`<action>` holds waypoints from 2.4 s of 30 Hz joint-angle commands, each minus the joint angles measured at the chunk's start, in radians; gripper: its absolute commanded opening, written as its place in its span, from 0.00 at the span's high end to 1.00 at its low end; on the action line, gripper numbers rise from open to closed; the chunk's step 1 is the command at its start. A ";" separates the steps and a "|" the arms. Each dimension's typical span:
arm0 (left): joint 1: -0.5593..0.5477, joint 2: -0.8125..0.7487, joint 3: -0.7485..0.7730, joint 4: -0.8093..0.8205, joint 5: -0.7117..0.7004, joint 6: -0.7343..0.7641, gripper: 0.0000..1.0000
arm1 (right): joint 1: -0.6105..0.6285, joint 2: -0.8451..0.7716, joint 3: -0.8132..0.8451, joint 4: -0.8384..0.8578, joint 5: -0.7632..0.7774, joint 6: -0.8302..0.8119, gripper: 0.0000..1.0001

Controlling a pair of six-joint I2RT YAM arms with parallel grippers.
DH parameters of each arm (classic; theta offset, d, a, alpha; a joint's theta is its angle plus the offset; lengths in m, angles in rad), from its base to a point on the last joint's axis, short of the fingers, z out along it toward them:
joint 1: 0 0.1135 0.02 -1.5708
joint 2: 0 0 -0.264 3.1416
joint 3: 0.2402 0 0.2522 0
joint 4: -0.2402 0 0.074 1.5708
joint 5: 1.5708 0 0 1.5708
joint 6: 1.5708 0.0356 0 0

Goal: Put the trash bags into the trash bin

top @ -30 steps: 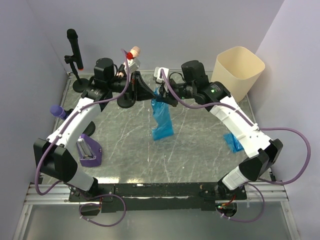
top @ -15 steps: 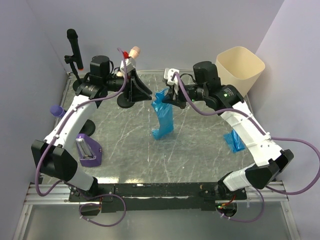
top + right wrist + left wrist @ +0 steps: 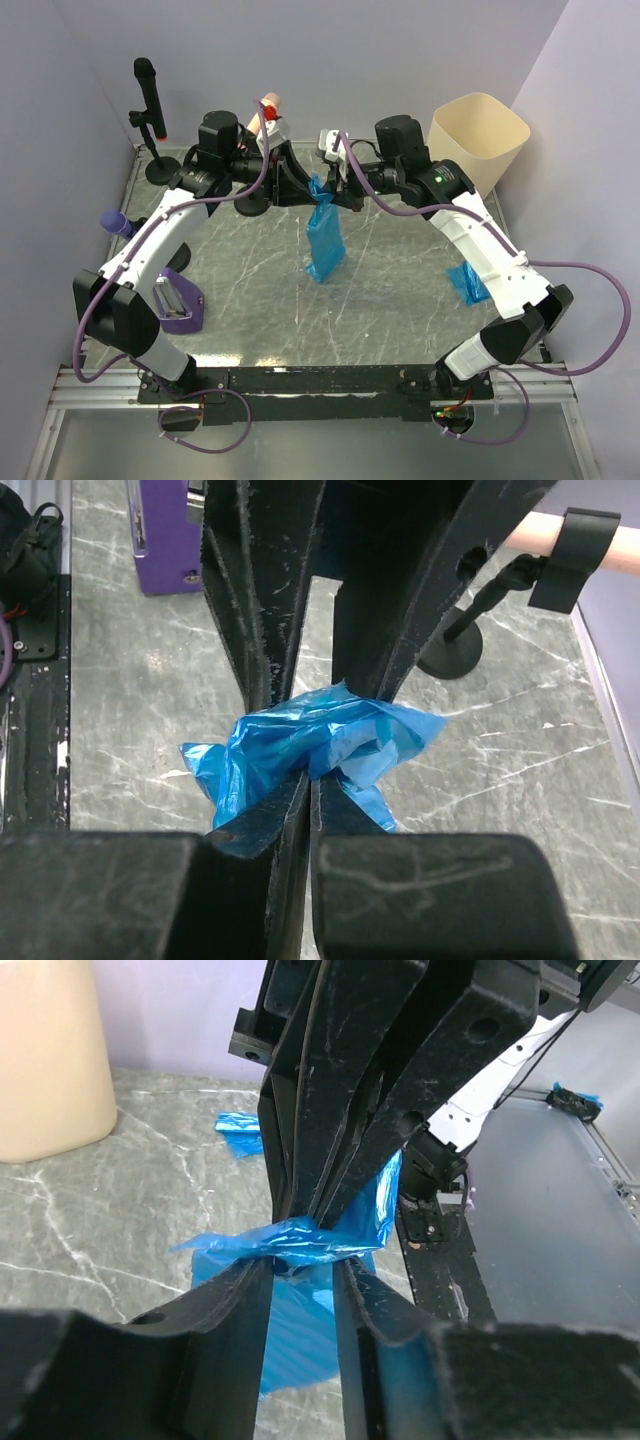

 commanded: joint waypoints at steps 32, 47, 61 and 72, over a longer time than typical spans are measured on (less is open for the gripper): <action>-0.027 -0.012 0.029 0.153 -0.021 -0.054 0.62 | -0.054 -0.012 0.031 0.028 -0.073 0.054 0.93; -0.010 0.005 0.060 0.101 0.011 -0.050 0.99 | -0.130 -0.017 0.016 0.056 -0.029 0.149 0.90; 0.002 0.024 0.046 0.164 -0.012 -0.143 0.99 | -0.161 -0.060 0.012 0.058 -0.151 0.145 0.81; -0.001 0.033 0.055 0.145 -0.011 -0.137 0.99 | -0.128 -0.018 0.062 0.073 -0.177 0.165 0.63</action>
